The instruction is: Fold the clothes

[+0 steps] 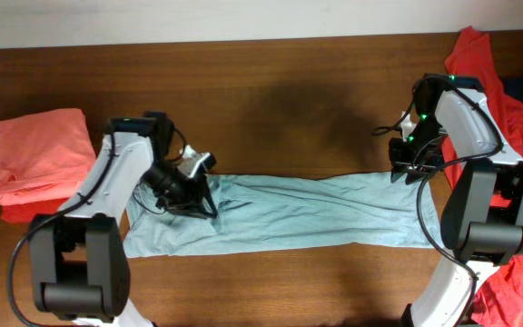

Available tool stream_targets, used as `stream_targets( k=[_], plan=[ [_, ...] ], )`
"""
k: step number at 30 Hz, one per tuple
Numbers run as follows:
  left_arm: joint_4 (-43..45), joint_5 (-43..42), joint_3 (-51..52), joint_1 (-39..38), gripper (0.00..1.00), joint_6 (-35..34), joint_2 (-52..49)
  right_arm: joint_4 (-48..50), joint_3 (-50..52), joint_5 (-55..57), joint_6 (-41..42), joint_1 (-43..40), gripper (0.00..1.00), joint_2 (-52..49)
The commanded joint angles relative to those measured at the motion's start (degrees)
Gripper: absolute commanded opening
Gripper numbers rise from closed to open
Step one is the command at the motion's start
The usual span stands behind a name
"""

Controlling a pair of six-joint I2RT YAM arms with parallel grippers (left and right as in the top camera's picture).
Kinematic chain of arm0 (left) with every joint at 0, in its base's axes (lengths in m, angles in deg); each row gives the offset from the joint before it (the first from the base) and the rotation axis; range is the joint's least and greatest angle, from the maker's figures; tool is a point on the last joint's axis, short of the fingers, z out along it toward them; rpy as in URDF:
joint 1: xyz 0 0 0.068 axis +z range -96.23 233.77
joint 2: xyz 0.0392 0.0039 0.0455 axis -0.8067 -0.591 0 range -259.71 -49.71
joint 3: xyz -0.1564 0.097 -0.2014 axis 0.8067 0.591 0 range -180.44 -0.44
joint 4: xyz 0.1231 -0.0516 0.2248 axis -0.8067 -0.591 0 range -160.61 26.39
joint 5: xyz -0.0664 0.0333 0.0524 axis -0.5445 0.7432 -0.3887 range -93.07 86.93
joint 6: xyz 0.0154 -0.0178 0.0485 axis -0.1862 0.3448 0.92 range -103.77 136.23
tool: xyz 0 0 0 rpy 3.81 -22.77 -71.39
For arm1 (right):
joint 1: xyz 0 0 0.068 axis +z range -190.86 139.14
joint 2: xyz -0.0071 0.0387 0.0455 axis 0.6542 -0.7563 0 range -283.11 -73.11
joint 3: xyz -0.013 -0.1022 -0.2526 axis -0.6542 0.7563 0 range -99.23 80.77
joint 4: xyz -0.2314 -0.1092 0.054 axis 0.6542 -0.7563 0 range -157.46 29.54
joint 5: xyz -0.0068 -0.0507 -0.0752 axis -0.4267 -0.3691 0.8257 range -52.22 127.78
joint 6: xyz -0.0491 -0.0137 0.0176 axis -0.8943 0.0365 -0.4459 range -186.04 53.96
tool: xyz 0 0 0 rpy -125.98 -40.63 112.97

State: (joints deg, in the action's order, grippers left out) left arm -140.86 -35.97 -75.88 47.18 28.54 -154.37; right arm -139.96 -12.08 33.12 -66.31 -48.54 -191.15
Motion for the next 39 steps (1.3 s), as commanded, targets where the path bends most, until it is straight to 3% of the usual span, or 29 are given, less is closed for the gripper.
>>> stream_targets(
  k=[1,3,6,12,19,24,39],
  plan=[
    [-1.5,4.2,-0.4,-2.5,0.51,1.1,0.9,-0.2,-1.1,-0.7,-0.4,0.2,0.35,1.7],
    [-1.0,4.3,-0.4,-2.6,0.51,1.1,0.9,-0.2,-1.1,-0.7,-0.4,0.2,0.35,1.7],
    [1.4,6.7,-0.4,-2.6,0.44,1.0,0.9,-0.2,-1.1,-0.7,-0.4,0.2,0.34,1.7],
    [11.3,7.5,-0.4,-3.7,0.34,-1.7,0.7,-0.3,-1.1,-0.7,-0.4,0.2,0.34,1.7],
    [14.4,13.4,-0.3,-8.5,0.38,-2.9,0.5,-0.5,-1.1,-0.7,-0.4,0.2,0.35,1.7],
    [15.7,19.3,0.5,-10.6,0.43,-8.3,0.5,-0.6,-1.1,-0.7,-0.4,0.2,0.34,1.7],
    [21.9,19.5,4.6,-12.2,0.48,-10.2,0.5,-0.6,-1.1,-0.7,-0.4,0.2,0.35,1.7]
  ],
)
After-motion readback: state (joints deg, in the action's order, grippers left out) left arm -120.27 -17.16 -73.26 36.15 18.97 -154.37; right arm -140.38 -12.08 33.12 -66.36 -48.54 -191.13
